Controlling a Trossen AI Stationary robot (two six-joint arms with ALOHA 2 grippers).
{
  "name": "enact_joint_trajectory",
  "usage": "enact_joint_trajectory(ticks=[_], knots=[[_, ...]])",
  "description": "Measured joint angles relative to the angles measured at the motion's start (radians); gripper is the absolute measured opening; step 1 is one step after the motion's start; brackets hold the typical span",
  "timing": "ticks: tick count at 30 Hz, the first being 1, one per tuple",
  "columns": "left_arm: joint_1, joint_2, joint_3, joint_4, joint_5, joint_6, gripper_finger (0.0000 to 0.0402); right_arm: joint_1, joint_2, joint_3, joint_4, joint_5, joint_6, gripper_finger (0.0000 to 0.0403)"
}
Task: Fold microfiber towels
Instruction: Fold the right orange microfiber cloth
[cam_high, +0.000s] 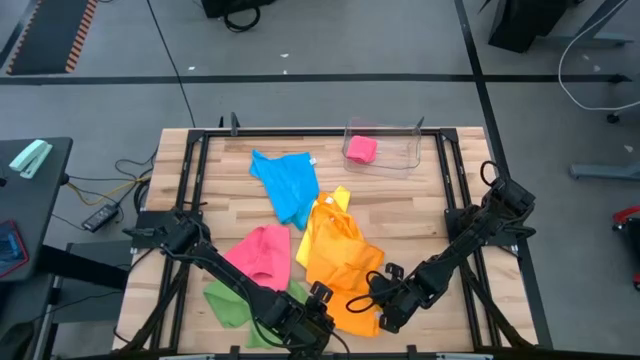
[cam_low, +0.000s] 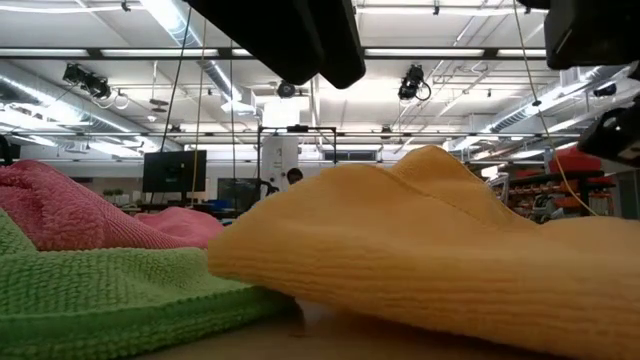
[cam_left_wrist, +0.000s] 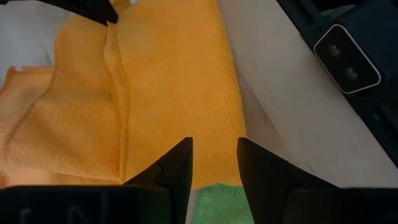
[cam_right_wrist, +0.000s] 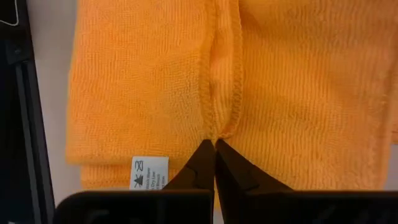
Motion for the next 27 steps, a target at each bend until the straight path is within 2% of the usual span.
enact_joint_trajectory(ticks=[10, 17, 27], knots=[[0.000, 0.000, 0.000, -0.003, 0.000, -0.001, 0.0135, 0.014, -0.002, 0.083, -0.127, 0.003, 0.010, 0.0011], [0.000, 0.000, 0.000, -0.003, 0.000, -0.002, 0.0129, 0.014, -0.002, 0.042, -0.139, -0.011, 0.080, 0.0013], [0.000, 0.000, 0.000, -0.003, 0.000, -0.003, 0.0128, -0.019, -0.008, -0.060, -0.119, -0.012, 0.090, 0.0014]])
